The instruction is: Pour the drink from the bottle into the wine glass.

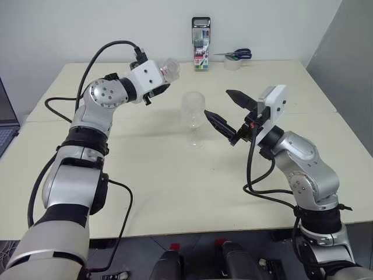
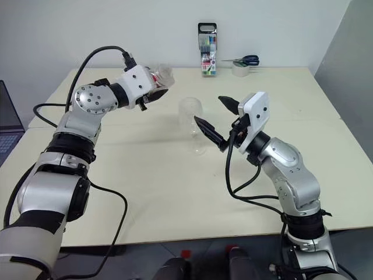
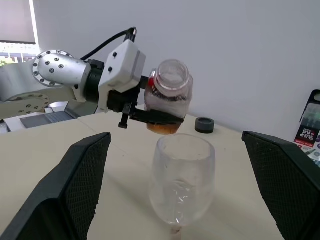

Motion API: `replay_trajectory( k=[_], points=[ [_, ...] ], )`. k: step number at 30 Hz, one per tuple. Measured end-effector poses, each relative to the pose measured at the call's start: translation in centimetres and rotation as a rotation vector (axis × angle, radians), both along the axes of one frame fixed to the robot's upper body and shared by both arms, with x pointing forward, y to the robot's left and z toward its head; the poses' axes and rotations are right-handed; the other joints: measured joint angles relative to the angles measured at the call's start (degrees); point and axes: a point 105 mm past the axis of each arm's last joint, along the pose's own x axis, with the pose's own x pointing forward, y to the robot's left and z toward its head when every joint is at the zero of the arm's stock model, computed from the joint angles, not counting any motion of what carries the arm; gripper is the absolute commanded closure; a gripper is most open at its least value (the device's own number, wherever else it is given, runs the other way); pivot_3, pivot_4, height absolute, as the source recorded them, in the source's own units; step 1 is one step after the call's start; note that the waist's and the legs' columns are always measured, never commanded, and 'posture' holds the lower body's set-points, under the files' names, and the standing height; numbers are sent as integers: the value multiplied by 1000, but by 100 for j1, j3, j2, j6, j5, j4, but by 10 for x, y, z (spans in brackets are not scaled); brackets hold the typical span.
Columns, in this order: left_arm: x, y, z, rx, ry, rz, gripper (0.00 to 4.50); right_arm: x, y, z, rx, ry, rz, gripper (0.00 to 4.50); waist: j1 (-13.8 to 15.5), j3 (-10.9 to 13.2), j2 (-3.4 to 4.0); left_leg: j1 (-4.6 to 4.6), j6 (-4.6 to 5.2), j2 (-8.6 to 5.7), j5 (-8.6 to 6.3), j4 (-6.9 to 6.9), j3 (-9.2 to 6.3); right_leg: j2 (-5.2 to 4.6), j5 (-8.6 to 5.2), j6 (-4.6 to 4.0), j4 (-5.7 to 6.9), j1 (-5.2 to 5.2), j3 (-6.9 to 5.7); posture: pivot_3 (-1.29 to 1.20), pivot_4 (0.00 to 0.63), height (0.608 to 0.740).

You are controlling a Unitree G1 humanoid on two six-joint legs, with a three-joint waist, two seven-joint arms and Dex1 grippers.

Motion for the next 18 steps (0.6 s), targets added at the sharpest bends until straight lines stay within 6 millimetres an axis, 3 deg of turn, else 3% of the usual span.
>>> replay_trajectory(
  k=[4, 11, 18],
  points=[
    [3, -1, -3, 85, -22, 8, 2766, 2, 1, -2, -6, -6, -9, 0, 0, 0, 0, 0, 9, -1, -5, 0, 0, 0, 0, 0, 1, -1, -1, 0, 150, 740],
    [5, -6, 11, 150, -105, 11, 2766, 1, 5, -3, 3, -13, 0, 0, 0, 0, 0, 0, 8, -2, -4, 1, 3, 0, 0, 1, 4, -3, 2, 0, 150, 740],
    [5, -8, 3, 233, -123, 0, 2766, 3, 4, -8, -1, 3, -10, 0, 1, 0, 0, -1, 8, -3, -4, 1, 5, 0, 0, 1, 5, -5, 3, 0, 150, 740]
  ],
)
